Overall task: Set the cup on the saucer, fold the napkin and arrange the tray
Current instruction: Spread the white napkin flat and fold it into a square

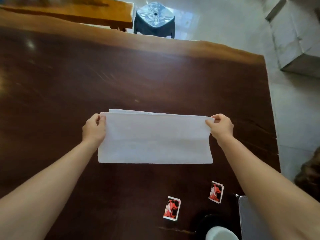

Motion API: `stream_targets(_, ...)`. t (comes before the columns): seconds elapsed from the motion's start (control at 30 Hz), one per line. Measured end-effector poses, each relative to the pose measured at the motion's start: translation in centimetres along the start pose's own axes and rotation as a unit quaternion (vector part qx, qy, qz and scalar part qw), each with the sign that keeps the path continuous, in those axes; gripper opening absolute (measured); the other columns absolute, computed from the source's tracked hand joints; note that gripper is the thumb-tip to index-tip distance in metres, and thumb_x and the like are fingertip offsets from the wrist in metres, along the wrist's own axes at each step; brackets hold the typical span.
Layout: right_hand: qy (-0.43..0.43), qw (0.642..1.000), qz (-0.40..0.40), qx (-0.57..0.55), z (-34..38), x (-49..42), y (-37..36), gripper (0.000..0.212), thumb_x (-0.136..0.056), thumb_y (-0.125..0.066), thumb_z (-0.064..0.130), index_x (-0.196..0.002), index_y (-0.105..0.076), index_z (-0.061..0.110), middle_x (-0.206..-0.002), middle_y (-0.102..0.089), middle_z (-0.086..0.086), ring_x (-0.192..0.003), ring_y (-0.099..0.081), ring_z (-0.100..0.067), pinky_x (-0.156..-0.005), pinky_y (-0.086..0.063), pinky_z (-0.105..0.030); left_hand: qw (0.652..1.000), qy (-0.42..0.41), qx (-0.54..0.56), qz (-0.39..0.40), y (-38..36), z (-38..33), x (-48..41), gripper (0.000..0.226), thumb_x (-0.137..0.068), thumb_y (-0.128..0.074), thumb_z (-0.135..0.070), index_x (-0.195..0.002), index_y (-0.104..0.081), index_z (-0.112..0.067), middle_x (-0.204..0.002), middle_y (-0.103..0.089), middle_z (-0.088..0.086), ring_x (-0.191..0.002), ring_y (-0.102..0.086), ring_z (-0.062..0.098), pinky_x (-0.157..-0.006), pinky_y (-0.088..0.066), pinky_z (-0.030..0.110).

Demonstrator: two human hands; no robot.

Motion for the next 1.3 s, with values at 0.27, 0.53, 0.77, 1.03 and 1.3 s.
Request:
stream_targets(0.27,-0.019,1.000,-0.016,0.000,-1.9,-3.5,-3.6,0.007,-0.095,-0.059,0.024,-0.092,-0.063,0.019,-0.084,-0.061,0.004,-0.094,-0.064,-0.022,-0.084,-0.056,-0.043,0.999,-0.036,-0.027,-0.016,-3.4,-0.2,-3.2,0.036,-0.103,-0.044,-0.036,-0.083,-0.057,-0.009,-0.072,-0.058,0.001,-0.075,-0.053,0.026,-0.061,-0.032,0.036)
stream_targets(0.53,-0.031,0.997,-0.059,0.045,-2.8,-4.3,-4.4,0.016,-0.103,-0.044,0.029,-0.097,-0.055,0.019,-0.088,-0.059,0.000,-0.083,-0.058,-0.022,-0.067,-0.049,-0.037,0.992,-0.093,-0.064,-0.062,-4.5,-0.9,-4.4,0.038,-0.104,-0.042,-0.040,-0.086,-0.059,-0.012,-0.073,-0.061,0.004,-0.067,-0.054,0.024,-0.056,-0.034,0.034)
stream_targets(0.77,0.007,0.996,-0.064,0.067,-2.5,-3.5,-4.6,0.019,-0.102,-0.042,0.031,-0.106,-0.054,0.015,-0.095,-0.064,-0.008,-0.084,-0.061,-0.026,-0.069,-0.053,-0.041,0.992,-0.057,-0.048,-0.101,-4.3,-1.7,-4.8,0.035,-0.103,-0.047,-0.040,-0.100,-0.063,-0.010,-0.080,-0.063,0.002,-0.084,-0.060,0.029,-0.070,-0.039,0.036)
stream_targets(1.03,0.273,0.953,-0.063,0.116,4.4,6.0,-10.1,0.055,-0.091,-0.047,0.034,-0.139,-0.053,0.007,-0.142,-0.053,-0.020,-0.134,-0.046,-0.043,-0.106,-0.038,-0.058,0.902,-0.347,-0.255,-0.015,-10.8,-4.3,1.9,0.057,-0.098,-0.041,-0.042,-0.147,-0.046,-0.012,-0.154,-0.041,0.021,-0.141,-0.036,0.044,-0.108,-0.034,0.056)
stream_targets(1.3,0.346,0.877,0.132,0.306,5.3,11.0,-20.7,0.064,-0.099,-0.020,0.059,-0.157,0.000,0.040,-0.168,0.009,0.002,-0.154,0.015,-0.025,-0.120,0.012,-0.056,0.871,-0.327,-0.361,0.064,-13.2,-0.1,1.9,0.065,-0.098,-0.026,-0.048,-0.159,-0.017,-0.027,-0.168,-0.012,0.006,-0.155,-0.007,0.031,-0.122,-0.002,0.046)
Point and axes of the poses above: each hand's wrist, its own x-axis away from the middle knuckle, its own y-axis out of the back of the hand, z = x × y, the point moved 8 cm from there along -x, towards the middle knuckle
